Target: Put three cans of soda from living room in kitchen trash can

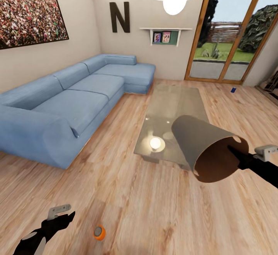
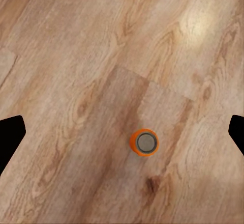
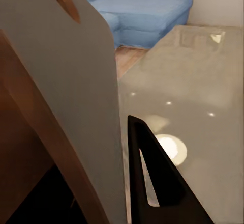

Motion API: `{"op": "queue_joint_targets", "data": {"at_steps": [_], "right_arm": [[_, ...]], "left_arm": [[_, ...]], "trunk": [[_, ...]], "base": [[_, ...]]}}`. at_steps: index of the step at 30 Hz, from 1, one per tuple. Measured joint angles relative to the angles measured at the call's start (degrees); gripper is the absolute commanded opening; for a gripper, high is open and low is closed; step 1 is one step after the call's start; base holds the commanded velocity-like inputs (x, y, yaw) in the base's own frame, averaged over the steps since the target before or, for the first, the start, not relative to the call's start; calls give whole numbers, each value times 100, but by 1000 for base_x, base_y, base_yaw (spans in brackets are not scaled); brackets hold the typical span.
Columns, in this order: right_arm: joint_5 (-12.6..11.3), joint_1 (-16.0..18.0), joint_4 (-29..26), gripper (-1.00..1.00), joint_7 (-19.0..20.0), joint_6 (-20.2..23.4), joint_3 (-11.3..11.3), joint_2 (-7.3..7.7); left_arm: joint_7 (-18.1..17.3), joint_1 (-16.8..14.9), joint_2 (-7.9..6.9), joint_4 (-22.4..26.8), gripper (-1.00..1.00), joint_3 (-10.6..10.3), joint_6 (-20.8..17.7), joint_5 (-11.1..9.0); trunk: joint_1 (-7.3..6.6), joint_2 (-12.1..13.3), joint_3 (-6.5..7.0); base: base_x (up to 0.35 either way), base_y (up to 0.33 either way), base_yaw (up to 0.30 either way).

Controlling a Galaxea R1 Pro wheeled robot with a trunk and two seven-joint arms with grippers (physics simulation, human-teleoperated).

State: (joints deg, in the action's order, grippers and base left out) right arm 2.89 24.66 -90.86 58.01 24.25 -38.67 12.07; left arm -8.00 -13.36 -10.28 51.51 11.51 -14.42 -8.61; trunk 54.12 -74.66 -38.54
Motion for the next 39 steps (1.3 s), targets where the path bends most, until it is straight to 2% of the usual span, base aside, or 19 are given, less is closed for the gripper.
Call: {"op": "queue_joint_targets", "data": {"at_steps": [1,3,4,6,8,10,26,32,39], "right_arm": [[64,-1,2,-100,171,-16,-108,-1],[57,0,4,-100,262,-51,-172,-1],[69,0,4,-100,548,-62,-309,-5],[-61,1,-2,-100,822,-70,-522,-17],[-1,-5,2,-100,1053,-276,-739,-25],[-102,-7,2,-100,1162,-408,-832,-32],[-122,-41,11,-100,1290,-480,-891,6],[-118,-52,11,-100,1344,-480,-888,-1],[-116,-53,10,-100,1354,-474,-887,-11]], "left_arm": [[0,0,2,0,100,0,0,0],[0,0,1,0,100,0,0,0],[0,1,1,2,100,1,-1,-1],[0,1,1,1,100,0,0,0],[0,1,1,1,100,0,0,0],[0,0,2,0,100,0,0,0],[0,0,0,0,100,-9,14,0],[0,0,0,0,100,-9,97,0],[0,0,0,0,100,-9,148,0]], "trunk": [[0,0,0],[0,0,0],[0,0,0],[0,0,0],[0,0,0],[0,0,0],[0,0,0],[0,0,0],[0,0,0]], "base": [[151,0,0],[151,0,0],[150,0,0],[150,0,0],[151,0,0],[151,0,0],[120,0,0],[0,-1,0],[-217,-89,0]]}}
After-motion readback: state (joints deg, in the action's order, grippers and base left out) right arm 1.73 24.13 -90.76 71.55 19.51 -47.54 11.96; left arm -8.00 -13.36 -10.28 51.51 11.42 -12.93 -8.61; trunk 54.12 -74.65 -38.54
